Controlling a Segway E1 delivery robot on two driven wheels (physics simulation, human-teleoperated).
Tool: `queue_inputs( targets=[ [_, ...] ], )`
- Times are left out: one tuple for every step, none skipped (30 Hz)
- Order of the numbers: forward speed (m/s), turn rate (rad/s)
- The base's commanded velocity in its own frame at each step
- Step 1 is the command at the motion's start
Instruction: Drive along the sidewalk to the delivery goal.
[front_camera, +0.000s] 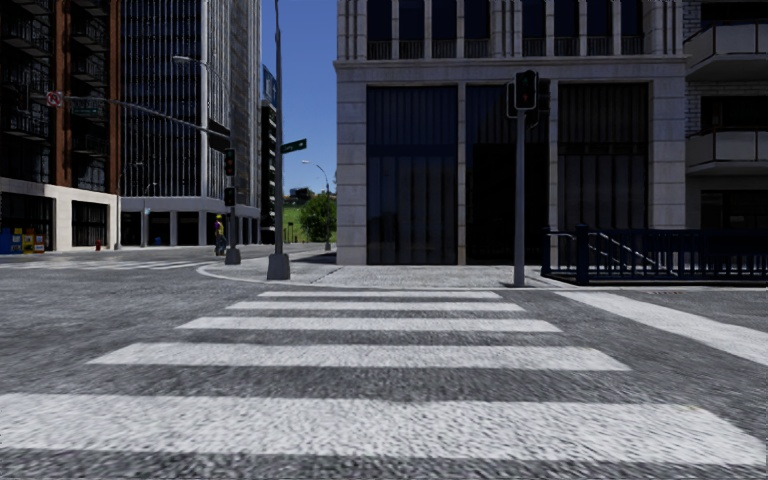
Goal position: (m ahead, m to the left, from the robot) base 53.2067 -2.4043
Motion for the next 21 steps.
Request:
queue_inputs(
  targets=[
    [2.00, 0.00],
    [2.00, 0.00],
    [2.00, 0.00],
    [2.00, 0.00],
    [2.00, 0.00],
    [2.00, 0.00],
    [2.00, 0.00],
    [2.00, 0.00],
    [2.00, 0.00],
    [2.00, 0.00],
    [2.00, 0.00],
    [2.00, 0.00],
    [2.00, 0.00],
    [2.00, 0.00],
    [2.00, 0.00],
    [2.00, 0.00],
    [2.00, 0.00],
    [2.00, 0.00],
    [2.00, 0.00],
    [2.00, 0.00],
    [2.00, 0.00]
  ],
)
